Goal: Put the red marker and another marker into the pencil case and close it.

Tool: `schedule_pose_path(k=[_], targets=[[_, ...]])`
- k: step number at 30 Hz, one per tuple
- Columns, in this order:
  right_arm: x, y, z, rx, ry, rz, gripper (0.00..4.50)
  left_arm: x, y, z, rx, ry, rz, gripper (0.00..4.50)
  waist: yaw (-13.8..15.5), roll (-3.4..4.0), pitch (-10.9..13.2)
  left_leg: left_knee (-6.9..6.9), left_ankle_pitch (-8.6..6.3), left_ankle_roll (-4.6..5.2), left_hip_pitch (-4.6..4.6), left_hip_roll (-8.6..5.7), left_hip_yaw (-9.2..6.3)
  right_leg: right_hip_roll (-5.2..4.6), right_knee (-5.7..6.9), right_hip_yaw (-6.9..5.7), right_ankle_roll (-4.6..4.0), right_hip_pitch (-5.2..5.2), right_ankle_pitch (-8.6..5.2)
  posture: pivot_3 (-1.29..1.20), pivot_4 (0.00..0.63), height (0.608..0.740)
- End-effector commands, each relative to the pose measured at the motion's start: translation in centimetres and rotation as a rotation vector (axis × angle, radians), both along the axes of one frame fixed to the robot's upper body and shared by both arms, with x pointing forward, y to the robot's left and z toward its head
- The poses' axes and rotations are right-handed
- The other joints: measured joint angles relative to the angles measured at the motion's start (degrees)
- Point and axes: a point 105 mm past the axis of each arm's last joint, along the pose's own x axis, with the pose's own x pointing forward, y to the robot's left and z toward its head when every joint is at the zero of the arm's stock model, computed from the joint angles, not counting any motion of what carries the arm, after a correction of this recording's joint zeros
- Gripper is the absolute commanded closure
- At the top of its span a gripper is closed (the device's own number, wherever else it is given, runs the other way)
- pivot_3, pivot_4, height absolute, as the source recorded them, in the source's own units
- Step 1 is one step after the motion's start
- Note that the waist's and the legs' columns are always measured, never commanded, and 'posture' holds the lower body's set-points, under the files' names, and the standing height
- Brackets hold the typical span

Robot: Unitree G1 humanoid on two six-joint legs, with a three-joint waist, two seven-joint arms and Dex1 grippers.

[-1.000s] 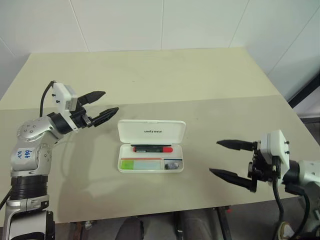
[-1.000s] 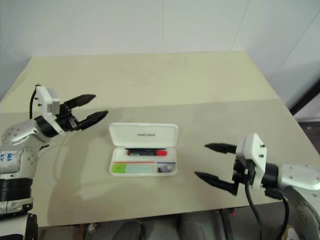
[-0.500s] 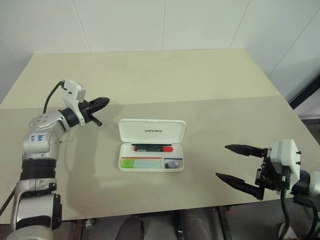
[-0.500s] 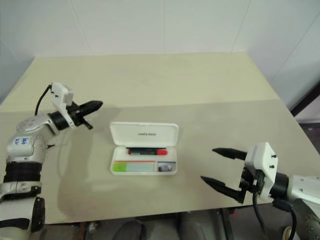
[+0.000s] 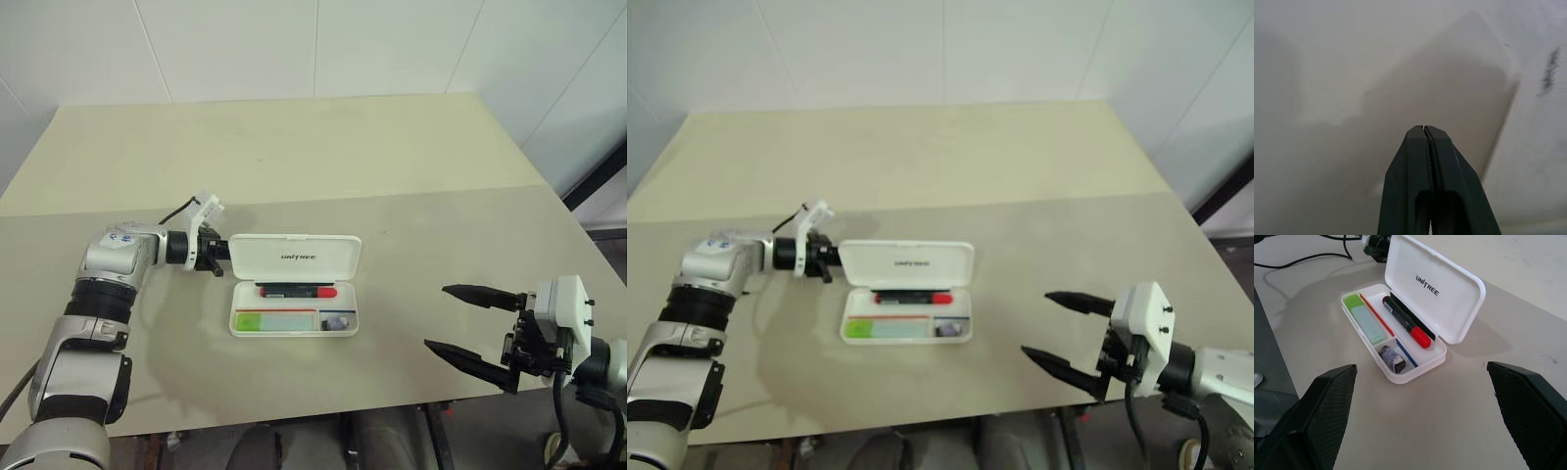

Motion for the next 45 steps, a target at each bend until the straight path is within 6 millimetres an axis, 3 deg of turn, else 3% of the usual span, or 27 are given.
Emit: schedule_pose_path(k=[1,11,18,24,39,45], targets=[[-0.4,0.4,1.0,-0.016,-0.052,0.024,0.00,-1.5,-0.9,2.7,-0.042,0.008,-0.128,4.48,0.02,0.00,0.00,0.00,0.00,0.00,0.01,0.00,0.00,0.00,0.00,0.01,-0.01,0.00,0.00,0.00,0.150,0.740],[-0.4,0.3,1.1,-0.023,-0.055,0.027,0.00,-5.4,-1.0,2.8,0.086,0.020,-0.334,4.48,0.10,0.00,0.00,0.00,0.00,0.01,0.00,-0.01,0.02,0.02,-0.02,0.17,-0.01,0.00,-0.01,0.00,0.150,0.740],[-0.5,0.4,1.0,-0.022,-0.048,0.034,0.00,-7.7,-2.3,1.5,0.117,0.078,-0.434,4.48,0.09,-0.01,0.01,0.01,0.00,0.03,0.01,-0.03,0.12,0.08,-0.04,0.41,0.04,0.00,-0.02,0.00,0.150,0.740],[-0.5,0.4,0.9,-0.020,-0.046,0.032,0.00,-8.5,-3.0,0.2,0.130,0.126,-0.449,4.48,0.08,-0.02,0.01,0.01,0.00,0.03,0.01,-0.04,0.20,0.12,-0.05,0.54,0.07,0.00,-0.07,0.00,0.150,0.740],[-0.4,0.2,0.9,-0.026,-0.049,0.020,0.00,-7.5,-3.0,-3.9,0.287,0.155,-0.407,4.48,0.16,0.04,-0.12,0.05,0.05,0.10,0.14,-0.08,0.30,0.13,0.05,0.71,0.04,0.15,-0.09,0.00,0.150,0.740],[-0.2,0.1,0.9,-0.028,-0.053,0.012,0.00,-6.7,-3.5,-3.7,0.294,0.123,-0.390,4.48,0.13,0.09,-0.18,0.04,0.06,0.11,0.83,-0.07,0.26,0.13,-0.17,0.71,-0.66,0.98,-0.54,0.00,0.150,0.740]])
